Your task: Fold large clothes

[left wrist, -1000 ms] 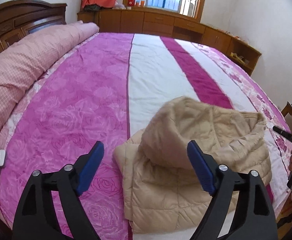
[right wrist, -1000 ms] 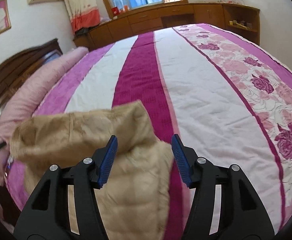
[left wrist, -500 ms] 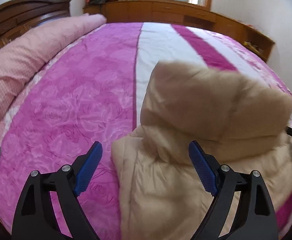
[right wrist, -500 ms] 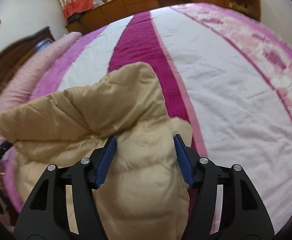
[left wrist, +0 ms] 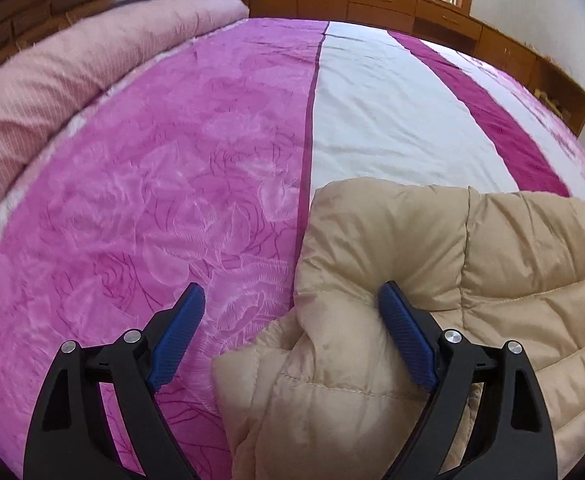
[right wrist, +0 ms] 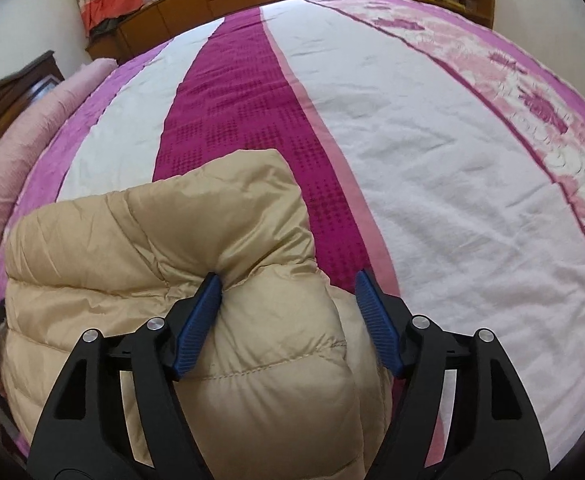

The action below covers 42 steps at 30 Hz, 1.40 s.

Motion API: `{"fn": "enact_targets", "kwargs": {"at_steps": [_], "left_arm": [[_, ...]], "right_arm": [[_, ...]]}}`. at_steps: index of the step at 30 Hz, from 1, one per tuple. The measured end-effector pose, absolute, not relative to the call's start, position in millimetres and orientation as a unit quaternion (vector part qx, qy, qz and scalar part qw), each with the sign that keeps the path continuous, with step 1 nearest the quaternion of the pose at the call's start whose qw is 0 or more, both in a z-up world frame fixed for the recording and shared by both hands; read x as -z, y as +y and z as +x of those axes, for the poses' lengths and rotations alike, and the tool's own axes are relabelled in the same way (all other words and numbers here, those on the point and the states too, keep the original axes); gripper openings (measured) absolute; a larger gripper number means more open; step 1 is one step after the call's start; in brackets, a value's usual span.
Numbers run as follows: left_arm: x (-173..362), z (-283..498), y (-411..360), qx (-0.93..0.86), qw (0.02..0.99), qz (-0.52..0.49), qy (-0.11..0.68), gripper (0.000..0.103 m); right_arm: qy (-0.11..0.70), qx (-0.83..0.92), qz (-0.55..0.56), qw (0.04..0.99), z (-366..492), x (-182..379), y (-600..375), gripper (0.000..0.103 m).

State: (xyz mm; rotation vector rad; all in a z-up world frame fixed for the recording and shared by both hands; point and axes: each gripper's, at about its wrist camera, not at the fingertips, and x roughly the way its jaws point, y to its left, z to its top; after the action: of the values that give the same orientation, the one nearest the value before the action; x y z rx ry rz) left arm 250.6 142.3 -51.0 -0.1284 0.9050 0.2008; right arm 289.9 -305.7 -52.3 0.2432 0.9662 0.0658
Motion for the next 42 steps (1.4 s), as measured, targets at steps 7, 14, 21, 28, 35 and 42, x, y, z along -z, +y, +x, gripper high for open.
{"fn": "enact_targets", "kwargs": {"at_steps": [7, 14, 21, 28, 35, 42], "left_arm": [[31.8, 222.4, 156.1, -0.076, 0.893, -0.090, 0.434, 0.086], [21.2, 174.8, 164.0, -0.043, 0.888, -0.115, 0.442, 0.086], [43.5, 136.8, 157.3, 0.023, 0.862, -0.207, 0.463, 0.086], [58.7, 141.6, 135.1, 0.038, 0.859, -0.205, 0.468, 0.066], [43.9, 138.1, 118.8, 0.067, 0.861, -0.186, 0.468, 0.023], [30.3, 112.6, 89.6, 0.110, 0.845, -0.180, 0.492, 0.023]], "right_arm": [[0.433, -0.057, 0.176, 0.882, 257.8, 26.0, -329.0, 0.073], [0.435, -0.084, 0.221, 0.869, 191.1, 19.8, -354.2, 0.085], [0.472, -0.114, 0.289, 0.825, 154.6, 52.3, -360.3, 0.088], [0.467, -0.157, 0.330, 0.805, 160.7, 66.8, -347.9, 0.077], [0.440, -0.186, 0.354, 0.804, 145.7, 49.7, -354.2, 0.028], [0.426, -0.165, 0.362, 0.812, 103.0, 20.2, -388.2, 0.027]]}}
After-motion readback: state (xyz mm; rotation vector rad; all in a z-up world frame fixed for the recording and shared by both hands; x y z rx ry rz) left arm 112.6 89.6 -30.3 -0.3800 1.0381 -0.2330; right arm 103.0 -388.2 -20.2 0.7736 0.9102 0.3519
